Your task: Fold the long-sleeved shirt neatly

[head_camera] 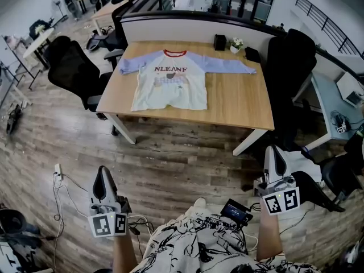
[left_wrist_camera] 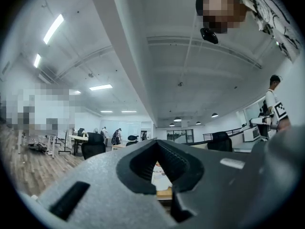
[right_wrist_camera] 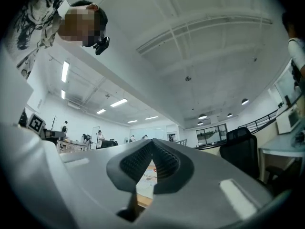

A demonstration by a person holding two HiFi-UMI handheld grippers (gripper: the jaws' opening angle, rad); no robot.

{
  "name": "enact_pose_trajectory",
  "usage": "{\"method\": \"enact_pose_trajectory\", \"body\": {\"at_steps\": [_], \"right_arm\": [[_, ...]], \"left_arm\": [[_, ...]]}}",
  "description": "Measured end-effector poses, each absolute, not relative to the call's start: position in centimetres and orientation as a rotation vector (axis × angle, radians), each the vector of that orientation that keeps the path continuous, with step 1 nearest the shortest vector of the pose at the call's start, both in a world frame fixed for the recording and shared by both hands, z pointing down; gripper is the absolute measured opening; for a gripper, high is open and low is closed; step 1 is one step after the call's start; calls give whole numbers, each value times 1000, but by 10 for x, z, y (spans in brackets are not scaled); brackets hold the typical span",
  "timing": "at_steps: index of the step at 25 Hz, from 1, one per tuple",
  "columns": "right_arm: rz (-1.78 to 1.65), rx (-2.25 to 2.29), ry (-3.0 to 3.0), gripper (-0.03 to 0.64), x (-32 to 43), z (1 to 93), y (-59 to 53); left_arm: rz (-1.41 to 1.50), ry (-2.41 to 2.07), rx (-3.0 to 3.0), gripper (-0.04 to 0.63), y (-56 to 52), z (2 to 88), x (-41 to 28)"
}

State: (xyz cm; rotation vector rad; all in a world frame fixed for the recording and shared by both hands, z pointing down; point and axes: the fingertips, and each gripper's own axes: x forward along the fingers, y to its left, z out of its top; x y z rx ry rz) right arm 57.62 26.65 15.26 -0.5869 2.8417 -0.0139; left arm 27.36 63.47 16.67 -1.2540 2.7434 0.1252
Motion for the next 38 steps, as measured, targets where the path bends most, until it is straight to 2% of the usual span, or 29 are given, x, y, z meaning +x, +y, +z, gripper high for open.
{"method": "enact_pose_trajectory", "body": {"at_steps": [5, 6, 8, 11, 14, 19, 20, 26, 38], "right_arm": [[22, -624, 2889, 10, 572, 163, 262], [18, -616, 2894, 30, 570, 163, 262], [3, -596, 2899, 115, 568, 164, 262], [-13, -573, 2902, 194, 567, 165, 262], [-21, -554, 2905, 271, 564, 167, 260], [-4, -542, 2921, 444, 559, 172, 256], [-9, -536, 2928, 450, 557, 174, 255], [-50, -519, 2931, 459, 552, 180, 237], [-92, -486, 2949, 468, 528, 195, 186]], "left_arm": [[39, 2735, -1239, 2, 629, 169, 276], [34, 2735, -1235, 14, 629, 169, 276], [34, 2744, -1231, 123, 629, 170, 275], [29, 2759, -1197, 236, 630, 171, 271], [77, 2776, -1132, 379, 633, 171, 266], [56, 2810, -1080, 515, 633, 176, 259], [54, 2813, -1074, 535, 631, 177, 258], [66, 2833, -1073, 592, 614, 181, 255], [7, 2885, -1045, 601, 571, 197, 249]]}}
